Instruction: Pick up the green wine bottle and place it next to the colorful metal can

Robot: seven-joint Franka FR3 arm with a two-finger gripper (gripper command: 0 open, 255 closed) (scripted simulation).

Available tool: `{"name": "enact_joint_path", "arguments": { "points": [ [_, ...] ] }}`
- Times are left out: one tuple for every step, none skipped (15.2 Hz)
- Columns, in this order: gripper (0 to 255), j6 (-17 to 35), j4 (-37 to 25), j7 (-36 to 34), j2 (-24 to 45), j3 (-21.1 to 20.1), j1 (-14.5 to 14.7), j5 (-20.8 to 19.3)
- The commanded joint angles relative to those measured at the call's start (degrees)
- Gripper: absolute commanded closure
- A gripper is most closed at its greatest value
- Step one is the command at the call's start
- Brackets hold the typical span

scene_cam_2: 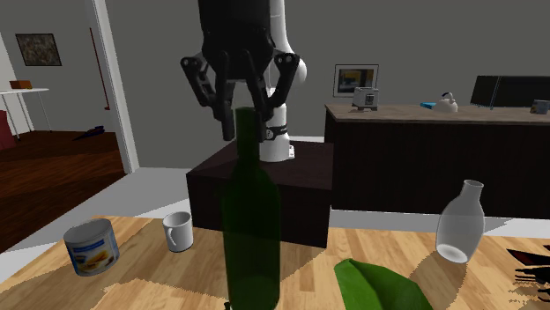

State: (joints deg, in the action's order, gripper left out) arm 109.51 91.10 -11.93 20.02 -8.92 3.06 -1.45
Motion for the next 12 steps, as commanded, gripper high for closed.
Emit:
{"name": "enact_joint_path", "arguments": {
  "points": [
    [255,0.56,1.71,2.46,-1.20,0.68,-1.68,0.37],
    [255,0.63,2.05,3.71,-1.45,1.08,-2.51,0.51],
    [255,0.67,2.31,4.95,-1.66,1.48,-3.33,0.64],
    [255,0.69,2.50,6.19,-1.81,1.88,-4.16,0.76],
    [255,0.69,2.62,7.43,-1.91,2.29,-4.97,0.87],
    [255,0.67,2.66,8.67,-1.96,2.70,-5.78,0.98],
    [255,0.62,2.63,9.90,-1.96,3.11,-6.59,1.08],
    [255,0.55,2.53,11.14,-1.91,3.53,-7.38,1.18],
    [255,0.46,2.35,12.36,-1.81,3.93,-8.19,1.27],
    [255,0.35,2.10,13.58,-1.65,4.34,-8.99,1.35],
    [255,0.21,1.78,14.80,-1.45,4.75,-9.78,1.44],
    [255,0.05,1.38,16.01,-1.19,5.15,-10.57,1.52]
  ]
}}
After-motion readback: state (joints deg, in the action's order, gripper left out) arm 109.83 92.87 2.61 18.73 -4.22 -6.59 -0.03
